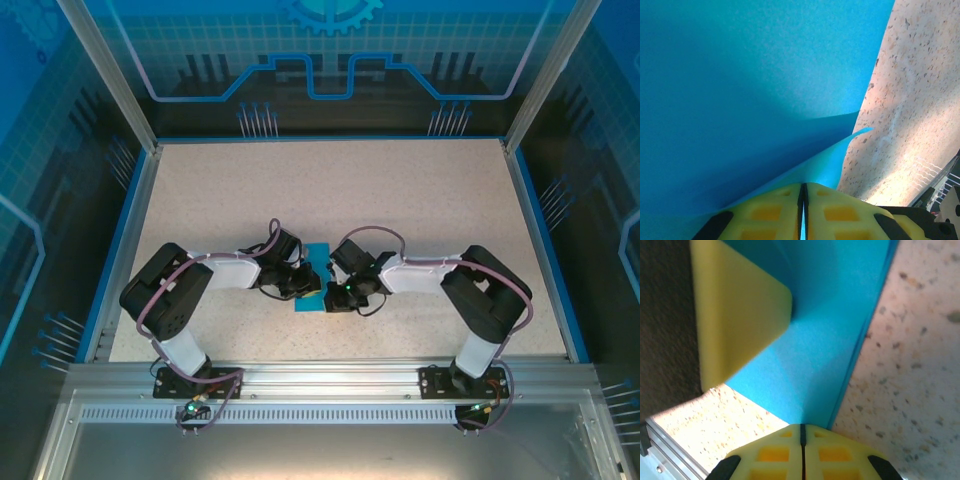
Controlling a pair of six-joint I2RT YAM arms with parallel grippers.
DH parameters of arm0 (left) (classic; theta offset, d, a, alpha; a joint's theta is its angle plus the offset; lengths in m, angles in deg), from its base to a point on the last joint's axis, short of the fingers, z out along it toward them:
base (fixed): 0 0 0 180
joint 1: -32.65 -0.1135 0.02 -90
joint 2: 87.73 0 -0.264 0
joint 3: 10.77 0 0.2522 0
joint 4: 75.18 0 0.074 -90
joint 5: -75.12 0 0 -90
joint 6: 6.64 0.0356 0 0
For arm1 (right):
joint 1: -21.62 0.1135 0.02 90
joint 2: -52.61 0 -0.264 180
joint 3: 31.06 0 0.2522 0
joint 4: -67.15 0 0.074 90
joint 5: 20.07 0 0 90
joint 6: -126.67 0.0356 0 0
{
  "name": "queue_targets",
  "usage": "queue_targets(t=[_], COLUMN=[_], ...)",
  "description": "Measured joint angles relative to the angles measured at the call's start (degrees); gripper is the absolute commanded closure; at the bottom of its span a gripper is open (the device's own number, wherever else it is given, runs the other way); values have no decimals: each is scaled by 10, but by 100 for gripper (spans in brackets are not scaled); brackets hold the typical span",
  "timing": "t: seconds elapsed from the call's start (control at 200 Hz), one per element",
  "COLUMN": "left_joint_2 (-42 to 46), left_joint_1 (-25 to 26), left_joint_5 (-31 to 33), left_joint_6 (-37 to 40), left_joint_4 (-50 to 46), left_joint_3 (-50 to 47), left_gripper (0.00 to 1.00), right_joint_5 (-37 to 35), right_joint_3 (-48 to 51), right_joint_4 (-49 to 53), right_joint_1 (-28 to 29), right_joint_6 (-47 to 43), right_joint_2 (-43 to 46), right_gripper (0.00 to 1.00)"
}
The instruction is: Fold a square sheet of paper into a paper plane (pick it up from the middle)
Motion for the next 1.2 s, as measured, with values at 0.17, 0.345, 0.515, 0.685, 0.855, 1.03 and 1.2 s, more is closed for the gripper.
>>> queue_targets(t=[0.17,0.345,0.515,0.685,0.855,1.03,1.2], left_joint_2=[0,0,0,1,2,2,2], left_joint_1=[0,0,0,0,-1,-16,-46], left_joint_5=[0,0,3,5,5,9,12], left_joint_6=[0,0,0,0,0,7,26], left_joint_4=[0,0,0,0,-1,-16,-30], left_joint_3=[0,0,0,1,1,8,15], left_gripper=[90,90,90,90,89,88,88], right_joint_5=[2,2,2,2,8,13,18], right_joint_3=[-4,-44,-44,-19,1,10,14], right_joint_4=[7,-6,-6,-28,-55,-68,-75], right_joint_1=[0,-2,-5,-11,-15,-17,-19], right_joint_6=[0,0,0,0,0,0,0], right_joint_2=[26,9,-17,-29,-22,-20,-19], right_gripper=[95,95,96,96,96,96,96])
